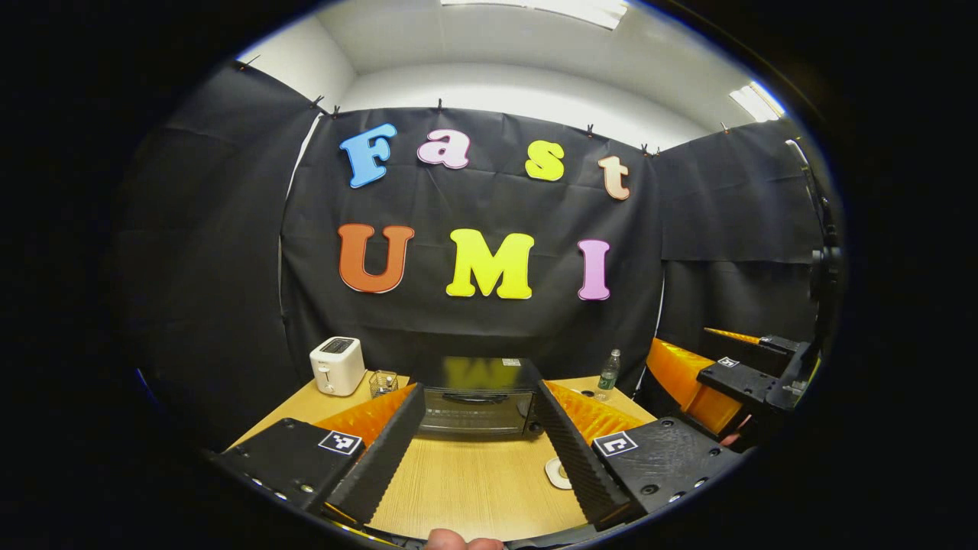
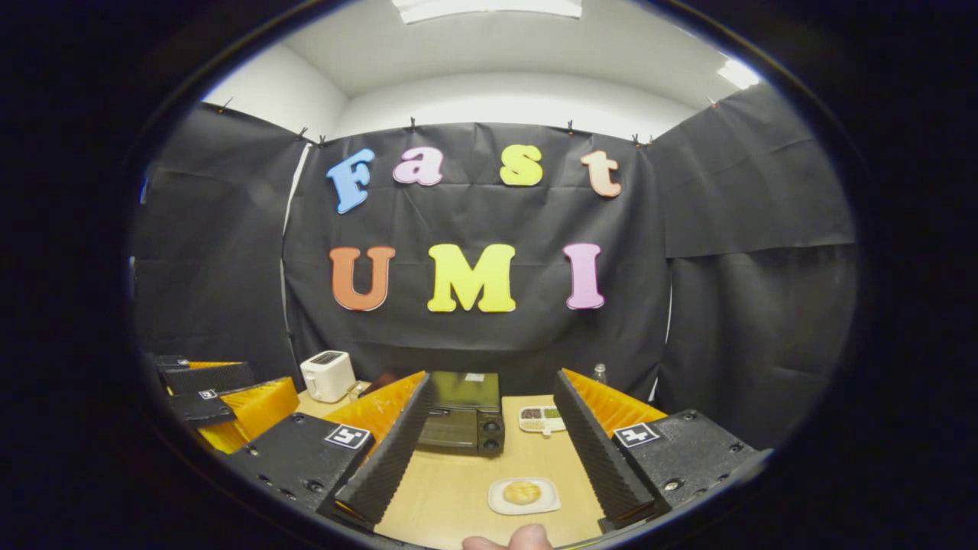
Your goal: Open the electric oven with the left hand, put the food in, and close the electric oven.
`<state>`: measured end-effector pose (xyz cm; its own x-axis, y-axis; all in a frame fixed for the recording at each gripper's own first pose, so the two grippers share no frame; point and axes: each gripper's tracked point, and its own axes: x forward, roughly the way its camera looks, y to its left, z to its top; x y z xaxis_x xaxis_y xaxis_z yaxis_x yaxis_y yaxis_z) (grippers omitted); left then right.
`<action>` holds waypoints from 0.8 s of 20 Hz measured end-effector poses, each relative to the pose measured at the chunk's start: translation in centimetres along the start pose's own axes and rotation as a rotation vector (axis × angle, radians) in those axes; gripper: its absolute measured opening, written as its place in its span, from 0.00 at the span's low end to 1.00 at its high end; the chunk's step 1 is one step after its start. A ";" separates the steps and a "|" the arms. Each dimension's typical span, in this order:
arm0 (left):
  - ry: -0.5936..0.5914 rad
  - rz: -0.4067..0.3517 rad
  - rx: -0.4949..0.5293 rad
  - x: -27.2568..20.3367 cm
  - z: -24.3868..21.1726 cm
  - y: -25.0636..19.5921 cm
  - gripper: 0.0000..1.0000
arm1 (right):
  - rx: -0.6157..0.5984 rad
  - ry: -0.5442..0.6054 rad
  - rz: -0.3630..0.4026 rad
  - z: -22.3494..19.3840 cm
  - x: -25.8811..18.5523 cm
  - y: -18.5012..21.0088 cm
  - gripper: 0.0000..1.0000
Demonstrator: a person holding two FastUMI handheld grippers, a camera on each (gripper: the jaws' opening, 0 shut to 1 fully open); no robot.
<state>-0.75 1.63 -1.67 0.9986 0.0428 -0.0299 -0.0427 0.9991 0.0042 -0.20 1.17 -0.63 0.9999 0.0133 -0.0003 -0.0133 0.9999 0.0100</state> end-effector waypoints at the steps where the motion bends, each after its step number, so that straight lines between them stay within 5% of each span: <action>1: -0.002 0.003 0.000 0.1 -0.1 0.1 0.94 | 0.000 0.001 -0.003 0.0 0.1 -0.2 0.98; 16: 0.074 -0.004 -0.013 5.8 -2.9 -0.9 0.94 | 0.028 0.065 -0.080 -3.6 2.8 -6.4 0.98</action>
<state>4.98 0.95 -4.72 0.9939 0.0382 -0.1036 -0.0393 0.9992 -0.0087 2.70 -5.18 -4.32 0.9957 -0.0648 -0.0670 0.0673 0.9971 0.0357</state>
